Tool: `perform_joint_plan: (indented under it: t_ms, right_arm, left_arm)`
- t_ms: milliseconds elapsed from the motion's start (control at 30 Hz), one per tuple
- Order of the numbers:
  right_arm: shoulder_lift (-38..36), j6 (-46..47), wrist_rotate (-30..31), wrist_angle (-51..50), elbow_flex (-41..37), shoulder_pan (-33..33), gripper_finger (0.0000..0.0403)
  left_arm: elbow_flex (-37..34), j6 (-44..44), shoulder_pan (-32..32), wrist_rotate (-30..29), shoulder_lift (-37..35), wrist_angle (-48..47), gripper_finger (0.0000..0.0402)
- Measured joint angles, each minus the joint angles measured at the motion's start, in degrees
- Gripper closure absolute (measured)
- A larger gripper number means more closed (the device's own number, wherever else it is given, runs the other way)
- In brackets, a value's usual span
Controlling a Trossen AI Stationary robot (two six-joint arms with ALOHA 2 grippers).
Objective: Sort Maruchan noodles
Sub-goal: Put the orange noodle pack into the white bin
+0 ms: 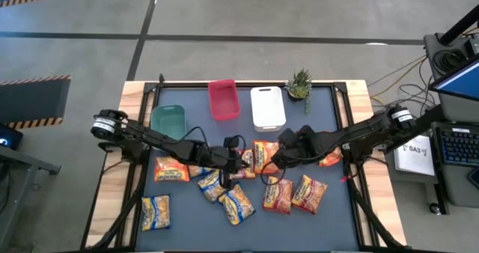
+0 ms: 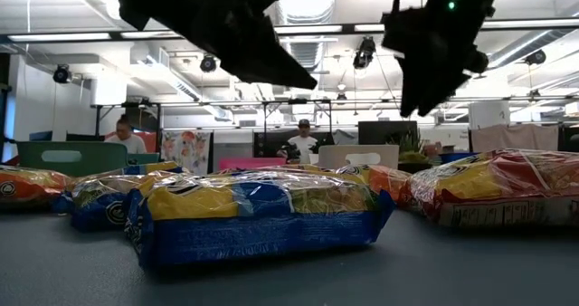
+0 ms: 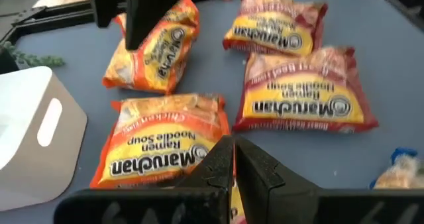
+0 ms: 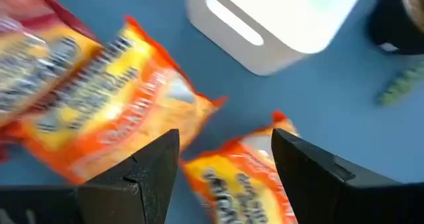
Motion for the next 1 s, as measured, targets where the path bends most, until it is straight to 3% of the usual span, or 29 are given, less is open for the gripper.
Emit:
perform_joint_plan:
  t_ms: [200,567,700,1000]
  right_arm:
    - [-1.23,1.87,-0.84,5.92,0.00,0.13,0.0174]
    - [-0.45,1.20,-0.99,14.53,0.04,0.13,0.0174]
    - [-0.35,1.18,-0.88,15.03,0.02,0.11,0.0174]
    - [-0.33,-8.70,7.79,16.75,0.02,-1.14,0.0174]
  left_arm:
    - [-0.02,2.76,0.04,0.06,1.32,4.35,0.0402]
    - [0.00,-1.25,0.09,-0.05,7.37,13.15,0.0402]
    - [0.02,0.05,0.60,-2.69,9.39,14.78,0.0402]
    - [0.11,0.12,2.36,-4.23,14.22,17.89,0.0402]
